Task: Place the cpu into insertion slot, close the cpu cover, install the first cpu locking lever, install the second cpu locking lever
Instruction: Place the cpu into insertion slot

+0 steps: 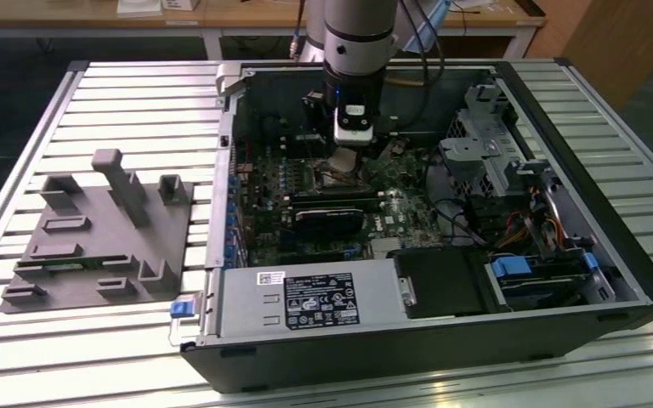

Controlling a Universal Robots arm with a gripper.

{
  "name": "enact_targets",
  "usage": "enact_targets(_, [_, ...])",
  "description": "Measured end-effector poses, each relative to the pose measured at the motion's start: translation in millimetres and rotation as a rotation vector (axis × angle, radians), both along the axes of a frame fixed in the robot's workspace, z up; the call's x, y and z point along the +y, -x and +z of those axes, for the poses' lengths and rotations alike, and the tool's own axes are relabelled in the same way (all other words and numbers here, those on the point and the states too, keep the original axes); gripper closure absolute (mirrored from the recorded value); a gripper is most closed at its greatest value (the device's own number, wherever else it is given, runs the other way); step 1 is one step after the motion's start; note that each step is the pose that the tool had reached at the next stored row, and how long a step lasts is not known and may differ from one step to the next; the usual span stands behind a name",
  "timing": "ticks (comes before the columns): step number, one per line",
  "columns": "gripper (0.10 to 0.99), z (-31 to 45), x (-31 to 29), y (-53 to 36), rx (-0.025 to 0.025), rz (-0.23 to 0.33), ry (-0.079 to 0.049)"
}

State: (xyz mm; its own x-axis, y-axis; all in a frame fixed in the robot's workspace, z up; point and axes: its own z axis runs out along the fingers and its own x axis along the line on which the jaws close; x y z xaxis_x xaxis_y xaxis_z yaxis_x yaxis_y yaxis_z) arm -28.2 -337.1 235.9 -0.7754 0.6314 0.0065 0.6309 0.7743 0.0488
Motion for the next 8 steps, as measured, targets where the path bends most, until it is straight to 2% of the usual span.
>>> enact_targets(8, [0.545, -1.6, 0.0, 0.0, 0.0, -0.145, 0.0])
